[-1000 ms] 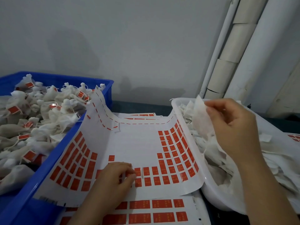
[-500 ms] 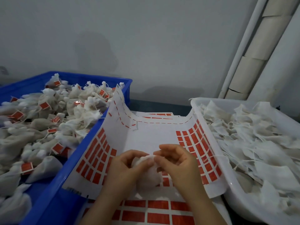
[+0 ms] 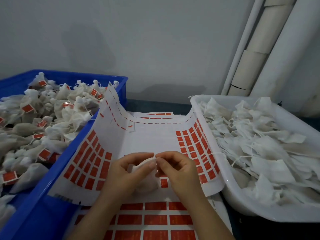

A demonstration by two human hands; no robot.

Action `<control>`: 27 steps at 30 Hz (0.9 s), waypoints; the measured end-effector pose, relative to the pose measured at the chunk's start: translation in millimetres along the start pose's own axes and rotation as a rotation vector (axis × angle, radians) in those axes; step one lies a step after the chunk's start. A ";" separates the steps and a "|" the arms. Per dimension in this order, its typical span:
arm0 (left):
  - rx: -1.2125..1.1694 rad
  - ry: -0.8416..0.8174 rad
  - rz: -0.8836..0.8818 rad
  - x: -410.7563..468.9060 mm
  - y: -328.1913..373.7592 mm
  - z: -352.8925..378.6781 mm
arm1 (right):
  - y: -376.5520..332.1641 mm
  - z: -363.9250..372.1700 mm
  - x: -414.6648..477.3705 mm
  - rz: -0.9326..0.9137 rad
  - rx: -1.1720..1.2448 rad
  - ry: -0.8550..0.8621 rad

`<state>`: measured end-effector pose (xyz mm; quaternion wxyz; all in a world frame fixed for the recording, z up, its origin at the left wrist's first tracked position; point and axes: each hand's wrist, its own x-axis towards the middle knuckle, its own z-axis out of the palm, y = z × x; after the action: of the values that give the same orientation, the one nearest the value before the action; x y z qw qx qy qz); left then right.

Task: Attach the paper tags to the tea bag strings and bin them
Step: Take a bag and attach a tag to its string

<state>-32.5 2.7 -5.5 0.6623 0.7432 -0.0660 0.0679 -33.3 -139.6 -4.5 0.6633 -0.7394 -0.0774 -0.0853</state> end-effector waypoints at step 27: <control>0.093 -0.029 0.132 7.5 -5.7 7.4 | 5.3 -2.4 -0.2 -0.061 -0.056 -0.003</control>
<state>-23.9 -4.0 -10.5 0.6200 0.7682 -0.1215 0.1036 -32.4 -142.5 -9.4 0.6393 -0.7551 -0.0983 -0.1065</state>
